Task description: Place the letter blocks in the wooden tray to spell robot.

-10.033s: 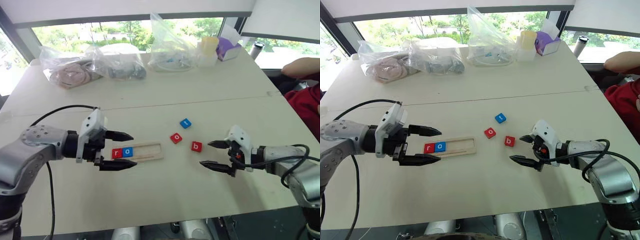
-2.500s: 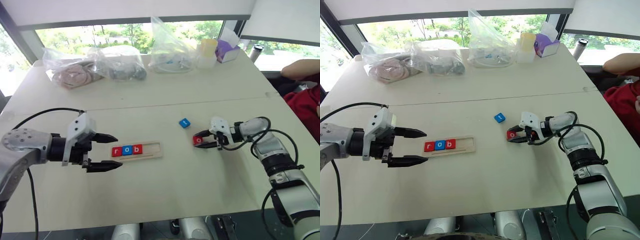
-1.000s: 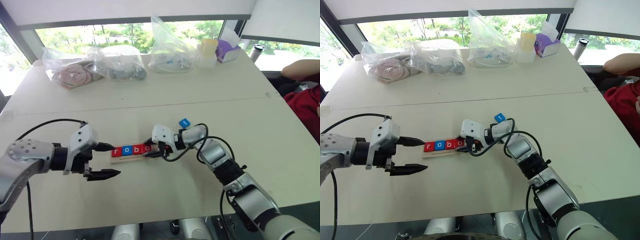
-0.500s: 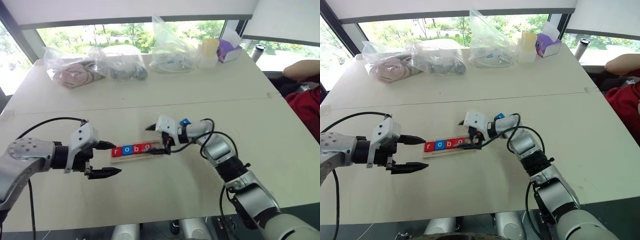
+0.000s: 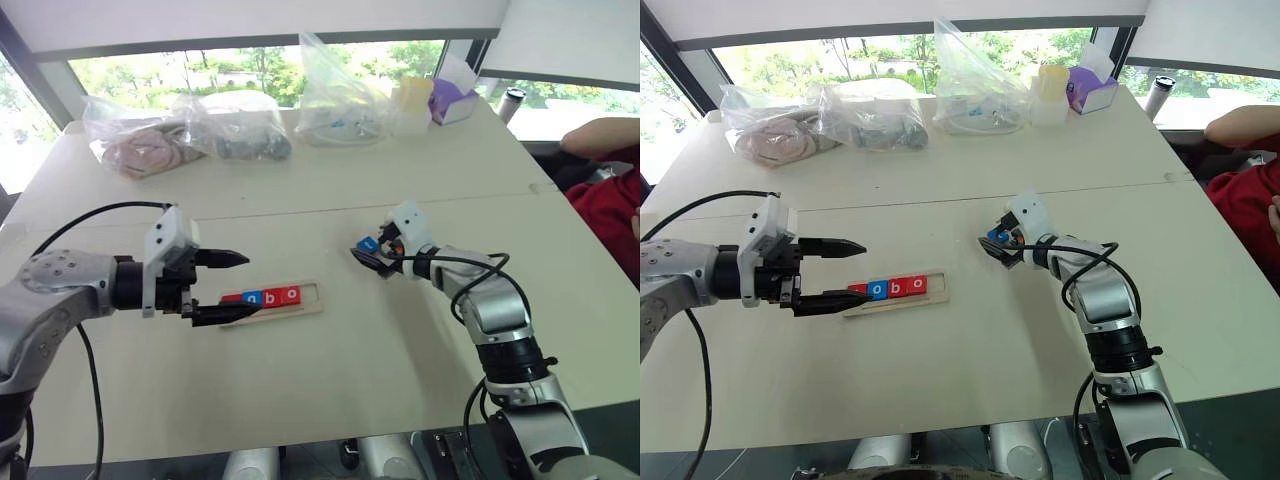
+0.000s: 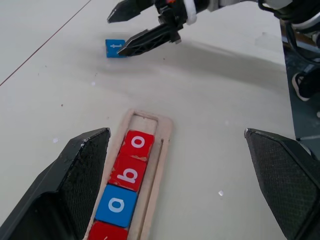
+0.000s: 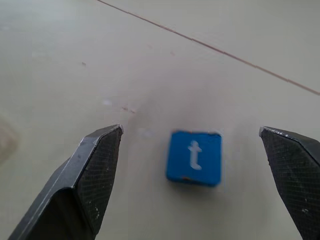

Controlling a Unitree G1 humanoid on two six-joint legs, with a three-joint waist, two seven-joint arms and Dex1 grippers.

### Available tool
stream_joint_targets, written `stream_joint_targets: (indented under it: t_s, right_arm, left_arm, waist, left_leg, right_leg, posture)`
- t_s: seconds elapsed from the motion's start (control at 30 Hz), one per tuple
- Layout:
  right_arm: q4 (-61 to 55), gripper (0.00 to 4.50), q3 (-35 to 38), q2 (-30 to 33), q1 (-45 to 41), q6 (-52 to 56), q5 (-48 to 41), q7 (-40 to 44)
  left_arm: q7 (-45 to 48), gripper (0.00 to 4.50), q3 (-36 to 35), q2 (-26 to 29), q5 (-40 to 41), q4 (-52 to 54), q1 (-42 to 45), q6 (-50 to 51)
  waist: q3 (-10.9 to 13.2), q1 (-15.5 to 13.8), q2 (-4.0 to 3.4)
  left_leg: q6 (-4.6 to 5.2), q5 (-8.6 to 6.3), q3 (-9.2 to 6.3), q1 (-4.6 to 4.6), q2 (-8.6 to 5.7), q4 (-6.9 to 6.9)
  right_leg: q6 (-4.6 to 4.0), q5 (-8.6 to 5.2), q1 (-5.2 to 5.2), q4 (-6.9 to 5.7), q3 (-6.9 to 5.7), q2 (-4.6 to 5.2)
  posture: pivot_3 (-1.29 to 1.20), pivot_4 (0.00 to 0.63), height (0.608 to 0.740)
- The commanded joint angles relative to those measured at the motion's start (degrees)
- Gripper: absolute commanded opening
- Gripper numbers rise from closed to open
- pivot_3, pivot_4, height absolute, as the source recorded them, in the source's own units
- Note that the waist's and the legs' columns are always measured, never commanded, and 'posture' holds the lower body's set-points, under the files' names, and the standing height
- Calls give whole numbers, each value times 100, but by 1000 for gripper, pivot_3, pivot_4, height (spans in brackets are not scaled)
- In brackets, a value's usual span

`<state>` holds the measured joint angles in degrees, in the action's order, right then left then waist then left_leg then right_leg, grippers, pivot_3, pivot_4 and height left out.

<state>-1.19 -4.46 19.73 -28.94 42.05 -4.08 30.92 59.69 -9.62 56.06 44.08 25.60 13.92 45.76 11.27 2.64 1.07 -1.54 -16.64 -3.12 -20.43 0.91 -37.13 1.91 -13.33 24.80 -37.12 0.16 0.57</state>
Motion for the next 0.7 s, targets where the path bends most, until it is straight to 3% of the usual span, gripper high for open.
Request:
stream_joint_targets:
  t_s: [0.03, 0.13, 0.17, 0.23, 0.4, 0.57, 0.7]
  right_arm:
    - [38, 4446, -163, -147, -133, -53, 113, -264]
    - [299, 4446, -240, -235, -179, -129, 192, -432]
    - [423, 4213, -240, -267, -195, -154, 219, -505]
    - [583, 3591, -242, -298, -214, -184, 239, -568]
    - [418, 1215, -212, -293, -209, -20, 206, -668]
    - [-492, 1242, 135, -530, -93, 1191, 263, -1431]
    - [-2012, 1242, 1021, -1504, 63, 3040, 428, -2489]
  left_arm:
    - [23, 4500, 71, 9, -138, -145, 113, -109]
    - [15, 4500, 114, -24, -160, -167, 153, -108]
    - [3, 4500, 134, -36, -168, -165, 167, -106]
    - [-22, 4500, 166, -51, -204, -158, 171, -117]
    - [-28, 4500, 165, -67, -261, -129, 112, -125]
    - [-58, 4500, 187, -94, -276, -77, 96, -117]
    - [-46, 4500, 217, -120, -287, -69, 135, -104]
  waist:
    - [0, -3, 0]
    - [0, -8, 0]
    - [0, -9, 1]
    - [-1, -10, 2]
    - [-1, -21, 2]
    - [-1, -26, 2]
    - [-1, -22, 1]
  left_leg:
    - [0, 0, -1, -1, 1, 0]
    - [0, 0, 0, -6, 0, 1]
    - [0, 0, 1, -8, 0, 1]
    - [0, 0, 3, -8, -2, 0]
    - [0, 0, 0, -6, -2, -1]
    - [0, 0, -1, -8, -2, -1]
    - [0, 0, -6, -17, -1, 2]
  right_leg:
    - [1, 0, 1, 0, 0, -1]
    - [10, 5, 2, 2, 0, 1]
    - [10, 5, 3, 4, 0, 2]
    - [11, 5, 2, 5, 0, 6]
    - [6, 2, 0, 4, 0, 6]
    - [11, 4, 0, 4, 0, 6]
    - [13, 6, 12, 2, -2, 6]
  posture:
    - [0, 150, 740]
    - [0, 150, 740]
    - [0, 150, 740]
    - [0, 150, 740]
    - [0, 150, 740]
    - [0, 150, 740]
    - [0, 150, 740]
